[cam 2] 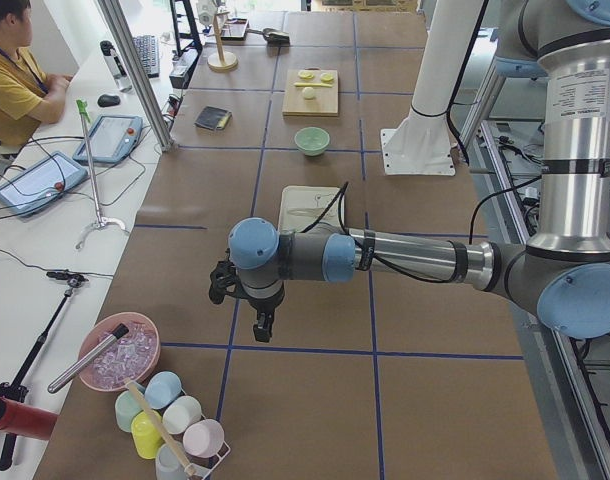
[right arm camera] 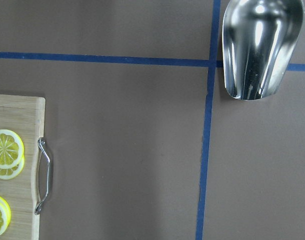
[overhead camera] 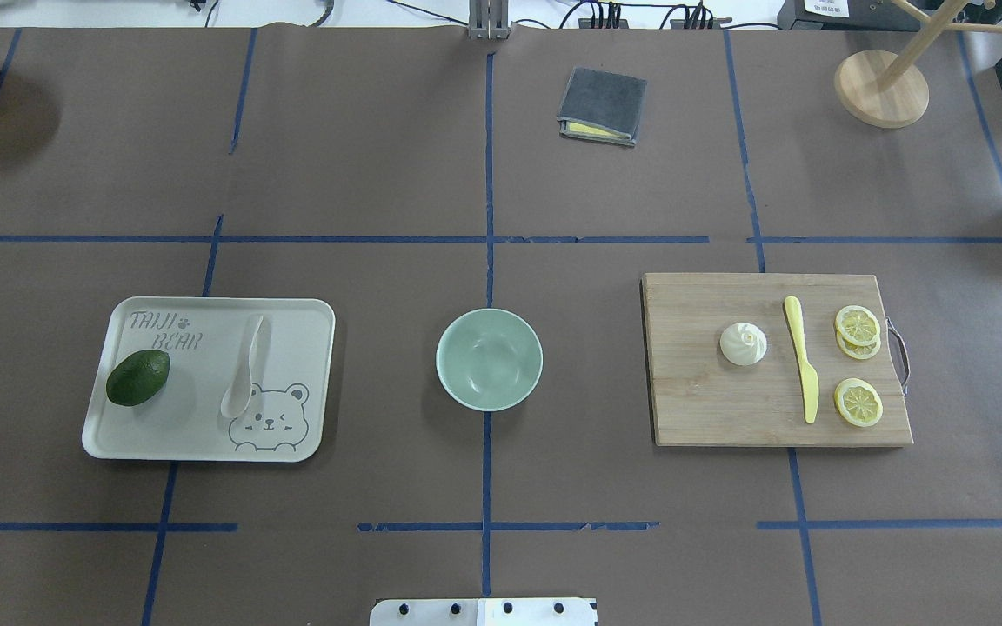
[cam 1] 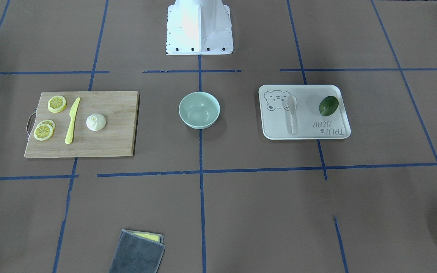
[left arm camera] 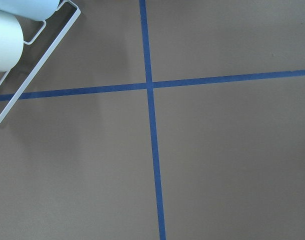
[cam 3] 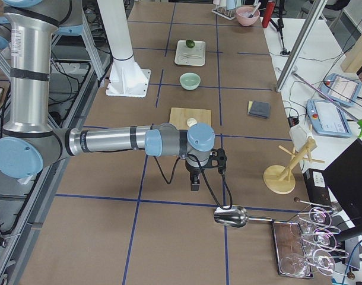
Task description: Put spoon and bun in bowl
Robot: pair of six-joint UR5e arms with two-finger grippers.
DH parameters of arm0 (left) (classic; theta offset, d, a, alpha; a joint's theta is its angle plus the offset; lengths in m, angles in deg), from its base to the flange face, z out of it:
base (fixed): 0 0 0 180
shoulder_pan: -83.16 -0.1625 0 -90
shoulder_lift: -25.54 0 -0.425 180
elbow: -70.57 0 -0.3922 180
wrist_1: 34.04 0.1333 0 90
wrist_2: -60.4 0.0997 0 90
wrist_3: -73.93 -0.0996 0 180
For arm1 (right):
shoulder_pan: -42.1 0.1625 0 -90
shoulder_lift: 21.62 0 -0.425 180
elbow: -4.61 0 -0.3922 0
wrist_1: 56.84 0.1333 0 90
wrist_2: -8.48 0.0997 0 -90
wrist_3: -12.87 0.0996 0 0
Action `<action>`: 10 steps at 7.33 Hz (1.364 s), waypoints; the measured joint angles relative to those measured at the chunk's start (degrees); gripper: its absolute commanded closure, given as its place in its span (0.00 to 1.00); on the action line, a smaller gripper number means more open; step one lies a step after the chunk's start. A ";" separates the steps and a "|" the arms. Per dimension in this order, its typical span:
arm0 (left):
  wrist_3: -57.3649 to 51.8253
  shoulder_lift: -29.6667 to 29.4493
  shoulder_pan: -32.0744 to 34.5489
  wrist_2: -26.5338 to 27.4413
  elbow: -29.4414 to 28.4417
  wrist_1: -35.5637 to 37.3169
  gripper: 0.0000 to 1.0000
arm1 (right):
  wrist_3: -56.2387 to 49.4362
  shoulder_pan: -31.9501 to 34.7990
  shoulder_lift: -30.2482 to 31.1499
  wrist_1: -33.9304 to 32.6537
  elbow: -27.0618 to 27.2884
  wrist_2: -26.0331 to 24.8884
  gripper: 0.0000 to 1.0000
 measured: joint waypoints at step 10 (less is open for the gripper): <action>25.13 -3.23 -23.79 -3.35 2.09 -31.72 0.00 | -1.76 -0.83 -2.20 0.93 0.00 -0.05 0.00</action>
